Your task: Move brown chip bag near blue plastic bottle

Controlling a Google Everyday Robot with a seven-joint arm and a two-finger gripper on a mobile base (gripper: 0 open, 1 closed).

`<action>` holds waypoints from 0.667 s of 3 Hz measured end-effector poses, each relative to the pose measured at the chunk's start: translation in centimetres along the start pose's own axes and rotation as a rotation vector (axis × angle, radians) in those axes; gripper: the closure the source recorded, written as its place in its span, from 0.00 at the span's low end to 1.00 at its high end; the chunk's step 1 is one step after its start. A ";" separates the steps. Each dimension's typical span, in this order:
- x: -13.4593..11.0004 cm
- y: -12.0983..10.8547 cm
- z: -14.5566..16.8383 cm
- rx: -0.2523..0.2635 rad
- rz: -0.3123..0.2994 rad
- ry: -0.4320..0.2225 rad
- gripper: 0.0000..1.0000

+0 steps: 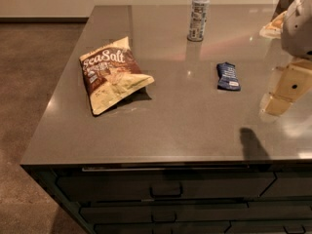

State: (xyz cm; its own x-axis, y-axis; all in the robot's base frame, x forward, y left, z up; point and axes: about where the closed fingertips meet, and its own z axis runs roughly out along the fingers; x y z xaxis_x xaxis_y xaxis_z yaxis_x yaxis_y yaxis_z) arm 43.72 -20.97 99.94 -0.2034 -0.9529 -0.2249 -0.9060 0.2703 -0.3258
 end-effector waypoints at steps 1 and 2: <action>0.0 0.0 0.0 0.000 0.000 0.000 0.00; -1.9 -0.1 1.5 0.004 0.029 -0.014 0.00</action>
Offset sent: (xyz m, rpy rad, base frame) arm 0.0317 0.0541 -0.0300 0.0646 0.0066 -0.0654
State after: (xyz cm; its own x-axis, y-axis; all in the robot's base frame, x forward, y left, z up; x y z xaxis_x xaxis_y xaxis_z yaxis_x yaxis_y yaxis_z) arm 44.81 -18.95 99.04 -0.2241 -0.9427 -0.2472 -0.8985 0.2981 -0.3223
